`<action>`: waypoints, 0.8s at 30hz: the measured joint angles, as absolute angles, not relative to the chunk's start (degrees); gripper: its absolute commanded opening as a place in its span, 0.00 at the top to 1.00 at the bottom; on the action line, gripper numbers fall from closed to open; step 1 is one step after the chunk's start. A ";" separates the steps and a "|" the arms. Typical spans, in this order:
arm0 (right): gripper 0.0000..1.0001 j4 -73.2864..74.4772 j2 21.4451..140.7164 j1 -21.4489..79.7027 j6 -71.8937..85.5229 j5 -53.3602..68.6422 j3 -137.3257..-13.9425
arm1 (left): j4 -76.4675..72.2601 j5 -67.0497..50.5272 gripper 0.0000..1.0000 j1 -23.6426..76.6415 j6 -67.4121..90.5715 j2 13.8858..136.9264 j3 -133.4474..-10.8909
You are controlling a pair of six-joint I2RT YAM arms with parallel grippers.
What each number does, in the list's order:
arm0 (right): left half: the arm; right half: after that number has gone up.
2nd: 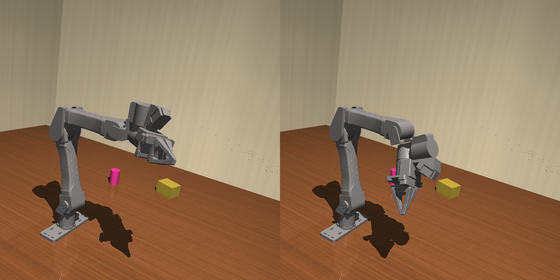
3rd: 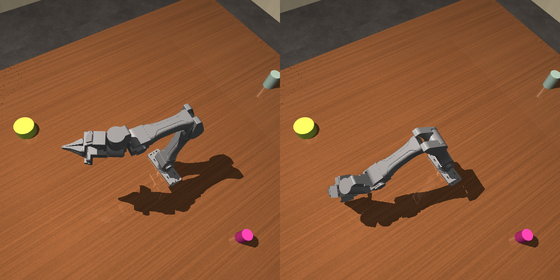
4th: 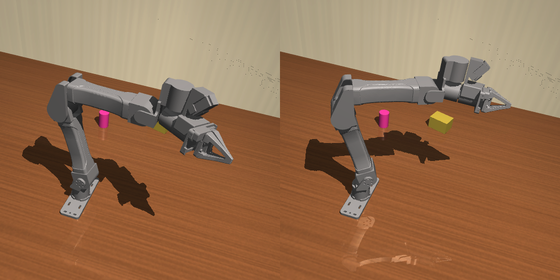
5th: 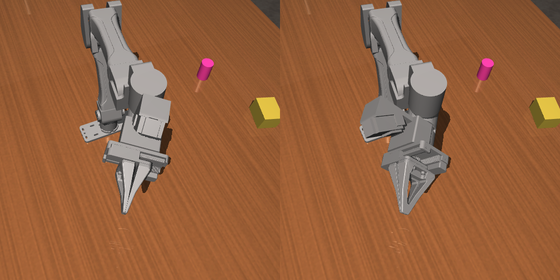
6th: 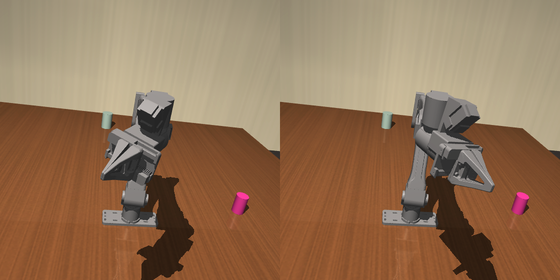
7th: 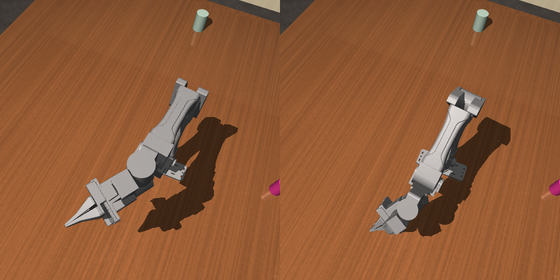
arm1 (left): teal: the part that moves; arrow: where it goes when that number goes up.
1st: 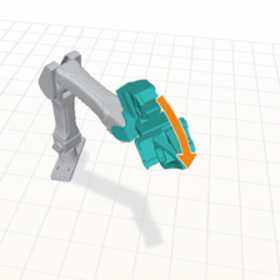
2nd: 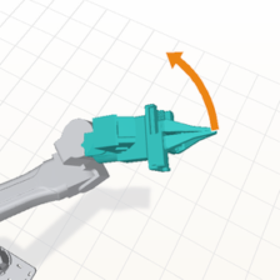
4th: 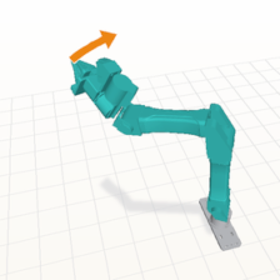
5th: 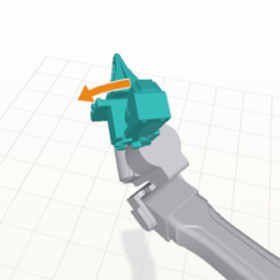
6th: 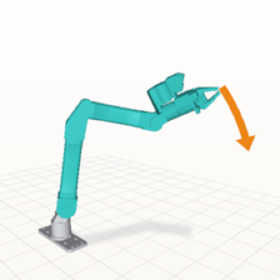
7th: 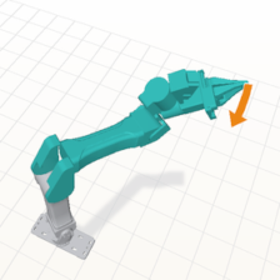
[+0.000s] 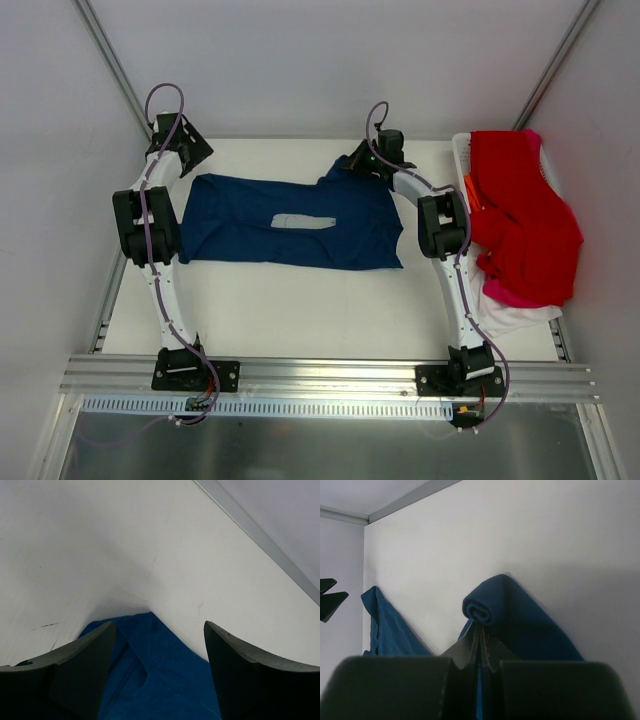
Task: Fold and stack the t-shirts
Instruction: Grap the side of the flattened tshirt furthest away from the robot with both arms
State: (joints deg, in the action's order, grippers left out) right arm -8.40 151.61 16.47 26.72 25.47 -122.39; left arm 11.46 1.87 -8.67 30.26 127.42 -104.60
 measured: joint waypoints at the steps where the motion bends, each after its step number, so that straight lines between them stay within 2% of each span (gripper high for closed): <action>1: 0.99 -8.43 151.81 16.40 26.96 25.67 -122.39 | 11.57 1.74 0.28 -8.67 30.30 127.42 -104.60; 12: 1.00 -9.30 151.85 16.36 28.10 26.37 -122.39 | 14.02 2.90 0.28 -8.69 32.12 127.26 -100.31; 24: 1.00 -9.58 151.85 16.36 28.21 26.46 -122.39 | 14.44 2.35 0.30 -8.67 34.17 127.83 -103.13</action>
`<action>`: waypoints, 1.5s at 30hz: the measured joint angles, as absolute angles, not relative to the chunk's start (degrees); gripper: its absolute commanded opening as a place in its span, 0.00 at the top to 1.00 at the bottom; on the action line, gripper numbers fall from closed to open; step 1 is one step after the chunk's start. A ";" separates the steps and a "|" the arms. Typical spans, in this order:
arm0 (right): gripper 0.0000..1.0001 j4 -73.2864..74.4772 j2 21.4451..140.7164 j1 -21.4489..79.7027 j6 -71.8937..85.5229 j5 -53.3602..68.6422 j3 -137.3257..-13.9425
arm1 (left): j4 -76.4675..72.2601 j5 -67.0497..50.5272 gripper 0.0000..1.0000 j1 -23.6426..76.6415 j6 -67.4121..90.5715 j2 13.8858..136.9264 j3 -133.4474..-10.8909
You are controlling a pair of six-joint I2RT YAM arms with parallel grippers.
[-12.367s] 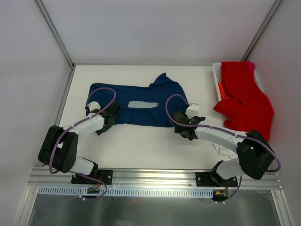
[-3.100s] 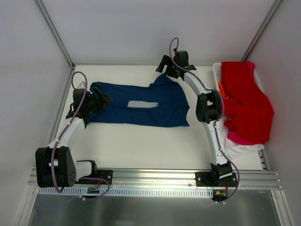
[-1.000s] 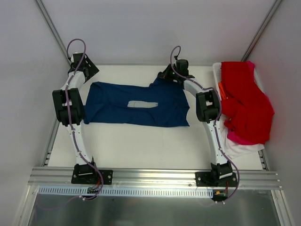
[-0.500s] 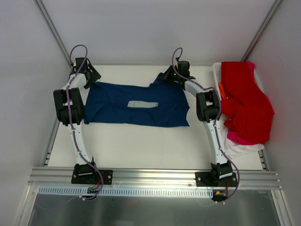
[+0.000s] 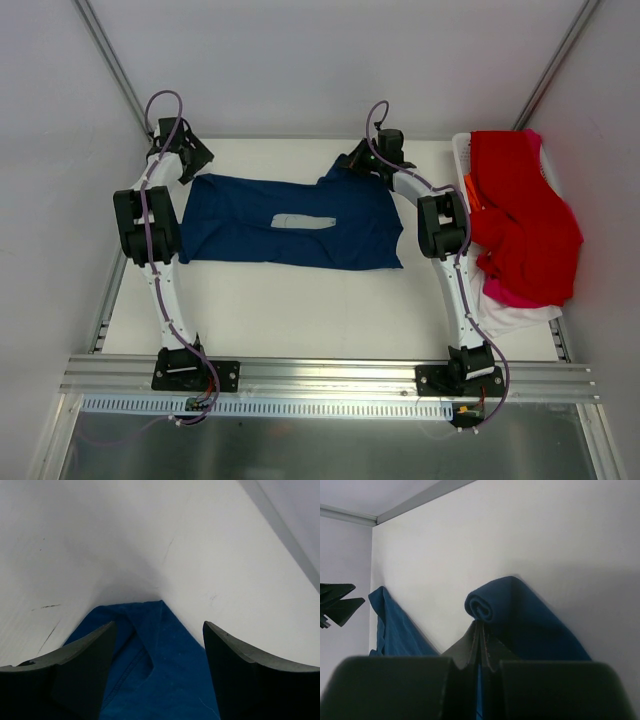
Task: Fold and stack the t-shirts
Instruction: Grap the side of the flattened tshirt furthest away from the robot with both arms
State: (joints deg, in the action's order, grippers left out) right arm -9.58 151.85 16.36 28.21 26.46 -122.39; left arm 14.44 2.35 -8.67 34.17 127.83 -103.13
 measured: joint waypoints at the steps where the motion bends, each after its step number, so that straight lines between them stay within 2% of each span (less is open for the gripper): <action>1: 1.00 -9.63 151.85 16.36 28.27 26.46 -122.39 | 14.41 2.00 0.30 -8.69 34.37 128.05 -103.70; 26: 1.00 -9.67 151.87 16.36 28.56 26.74 -122.41 | 14.37 0.80 0.35 -5.98 37.28 131.76 -105.10; 45: 1.00 -9.74 151.87 16.36 29.06 27.09 -122.41 | 14.48 9.08 0.35 -3.31 38.17 123.87 -96.64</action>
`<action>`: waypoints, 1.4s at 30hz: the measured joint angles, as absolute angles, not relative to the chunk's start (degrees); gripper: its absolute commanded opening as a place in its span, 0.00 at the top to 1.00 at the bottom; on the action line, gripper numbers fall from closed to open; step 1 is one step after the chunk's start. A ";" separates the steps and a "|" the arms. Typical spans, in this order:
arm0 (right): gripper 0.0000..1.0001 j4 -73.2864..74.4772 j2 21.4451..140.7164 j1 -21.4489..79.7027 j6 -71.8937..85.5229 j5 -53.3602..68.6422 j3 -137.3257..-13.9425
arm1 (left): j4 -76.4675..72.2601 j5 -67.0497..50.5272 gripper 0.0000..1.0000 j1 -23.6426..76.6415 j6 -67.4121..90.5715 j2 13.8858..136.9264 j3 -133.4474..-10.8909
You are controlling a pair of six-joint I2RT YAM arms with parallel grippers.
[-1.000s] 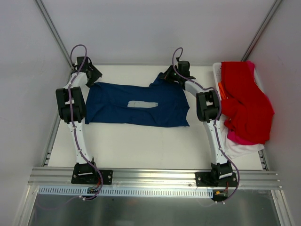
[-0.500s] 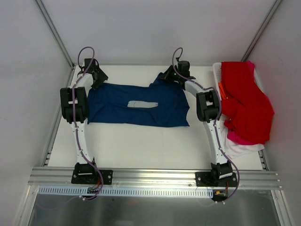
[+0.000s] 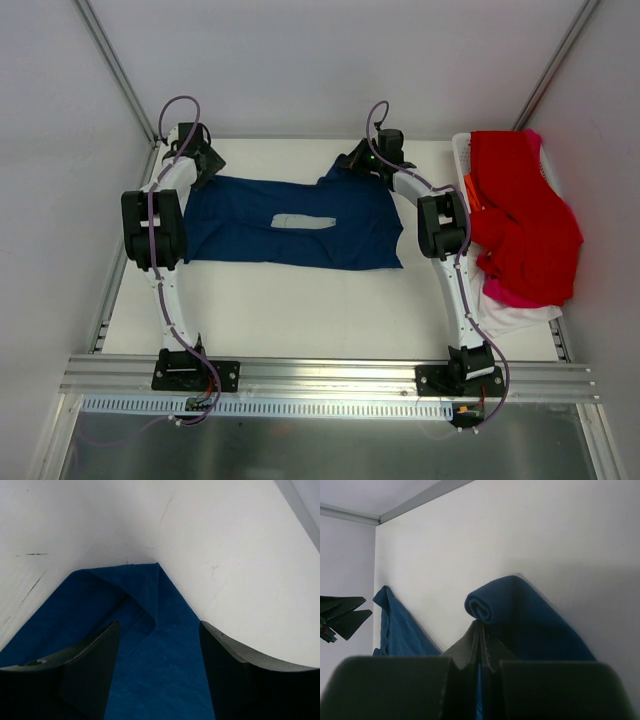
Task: Fold and stack the t-shirts
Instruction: Grap the side of the flattened tshirt furthest away from the robot with both arms
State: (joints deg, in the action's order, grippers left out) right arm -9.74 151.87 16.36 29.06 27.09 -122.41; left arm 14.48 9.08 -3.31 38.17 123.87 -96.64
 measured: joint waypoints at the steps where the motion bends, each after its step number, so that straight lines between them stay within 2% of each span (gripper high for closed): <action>1: 1.00 -9.74 151.87 16.36 29.08 27.09 -122.41 | 14.39 9.50 0.35 -3.29 38.17 123.59 -96.64; 25: 1.00 -10.07 151.89 16.34 29.17 27.42 -122.41 | 14.48 11.09 0.38 -3.29 38.26 128.09 -100.16; 28: 1.00 -10.11 151.89 16.34 29.17 27.44 -122.41 | 14.52 11.14 0.44 -3.29 38.46 128.62 -100.49; 32: 1.00 -10.11 151.89 16.34 29.17 27.46 -122.41 | 14.46 11.49 0.58 -3.29 38.68 129.38 -101.71; 33: 1.00 -10.11 151.89 16.34 29.17 27.46 -122.41 | 14.46 11.53 0.69 -3.29 38.68 129.58 -102.02; 37: 0.99 -10.11 151.89 16.34 29.21 27.46 -122.41 | 14.46 12.05 0.89 -3.29 38.41 130.93 -103.85; 42: 1.00 -10.11 151.89 16.34 29.32 27.46 -122.41 | 14.48 12.53 0.97 -3.31 38.17 132.29 -105.32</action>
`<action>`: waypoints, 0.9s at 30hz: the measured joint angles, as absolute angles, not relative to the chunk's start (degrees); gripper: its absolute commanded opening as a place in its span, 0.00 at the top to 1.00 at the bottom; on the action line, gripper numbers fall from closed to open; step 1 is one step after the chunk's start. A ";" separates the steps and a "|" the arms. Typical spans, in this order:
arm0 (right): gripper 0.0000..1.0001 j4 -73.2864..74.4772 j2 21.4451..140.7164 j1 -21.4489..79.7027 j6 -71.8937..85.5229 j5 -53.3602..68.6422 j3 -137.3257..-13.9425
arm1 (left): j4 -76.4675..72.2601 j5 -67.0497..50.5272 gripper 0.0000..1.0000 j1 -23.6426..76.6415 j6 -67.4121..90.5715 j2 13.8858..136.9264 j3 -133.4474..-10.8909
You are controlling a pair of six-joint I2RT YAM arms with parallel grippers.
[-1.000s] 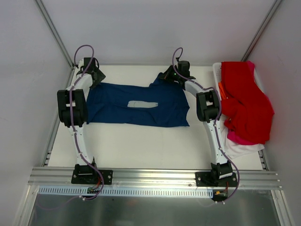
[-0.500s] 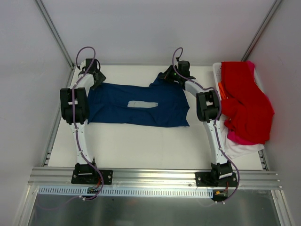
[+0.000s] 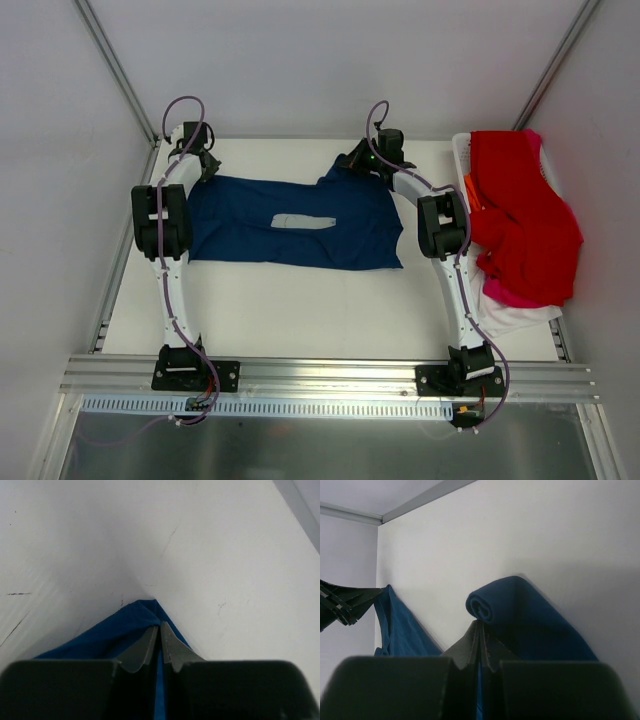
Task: Fold and stack the t-shirts
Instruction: Grap the side of the flattened tshirt furthest away from the robot with both arms
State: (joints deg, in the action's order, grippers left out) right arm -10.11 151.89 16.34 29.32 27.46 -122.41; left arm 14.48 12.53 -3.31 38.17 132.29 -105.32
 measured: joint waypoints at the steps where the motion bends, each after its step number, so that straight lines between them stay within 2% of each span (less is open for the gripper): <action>1: 1.00 -10.11 151.89 16.34 29.34 27.46 -122.41 | 14.48 12.53 1.00 -3.29 38.17 132.42 -105.51; 14: 1.00 -10.92 151.76 16.34 29.36 27.42 -121.51 | 15.00 12.53 1.00 -3.36 35.88 133.16 -106.37; 18: 1.00 -14.46 147.79 16.32 29.71 27.64 -111.90 | 15.33 12.45 1.00 -3.42 33.89 132.42 -105.67; 22: 1.00 -13.19 138.61 16.51 28.23 26.50 -100.38 | 15.75 11.60 1.00 -3.46 33.65 129.54 -102.80; 27: 1.00 -9.72 126.91 17.45 25.02 24.29 -91.88 | 15.79 10.13 1.00 -3.75 33.65 124.51 -98.94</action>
